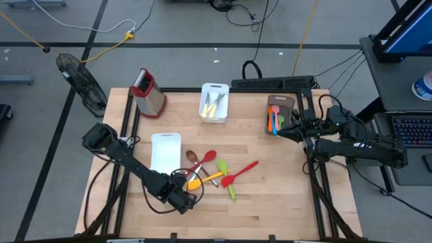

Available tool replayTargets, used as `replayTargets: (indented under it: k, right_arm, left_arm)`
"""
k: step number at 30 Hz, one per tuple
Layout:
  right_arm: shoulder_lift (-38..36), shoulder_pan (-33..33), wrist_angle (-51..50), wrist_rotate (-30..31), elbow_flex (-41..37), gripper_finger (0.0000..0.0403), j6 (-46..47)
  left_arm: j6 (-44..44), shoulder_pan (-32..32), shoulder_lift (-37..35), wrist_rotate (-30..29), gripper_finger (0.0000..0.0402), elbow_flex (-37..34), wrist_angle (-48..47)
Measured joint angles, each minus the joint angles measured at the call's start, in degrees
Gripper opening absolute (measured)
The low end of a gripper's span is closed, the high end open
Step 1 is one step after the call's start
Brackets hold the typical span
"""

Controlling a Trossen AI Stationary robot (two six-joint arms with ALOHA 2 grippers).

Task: Pick & Place Kitchen Items
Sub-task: Put the yellow knife into the top white bin

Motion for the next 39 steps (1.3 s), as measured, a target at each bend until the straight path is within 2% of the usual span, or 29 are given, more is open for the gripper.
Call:
replayTargets:
  k: [17, 29, 39]
  right_arm:
    - [0.11, 0.00, 0.06, 0.06, -0.02, 0.0000, 0.20]
    - [0.22, 0.02, 0.30, 0.28, -0.07, 0.0000, 0.65]
    - [0.21, 0.02, 0.28, 0.28, -0.07, 0.0000, 1.51]
  left_arm:
    - [2.53, 0.02, -0.02, -2.61, 0.0154, -0.82, 1.54]
    - [4.11, 0.07, 5.90, -2.92, 0.0154, -0.66, 3.81]
    - [5.12, -0.20, 6.49, -4.49, 0.0154, -0.76, 4.05]
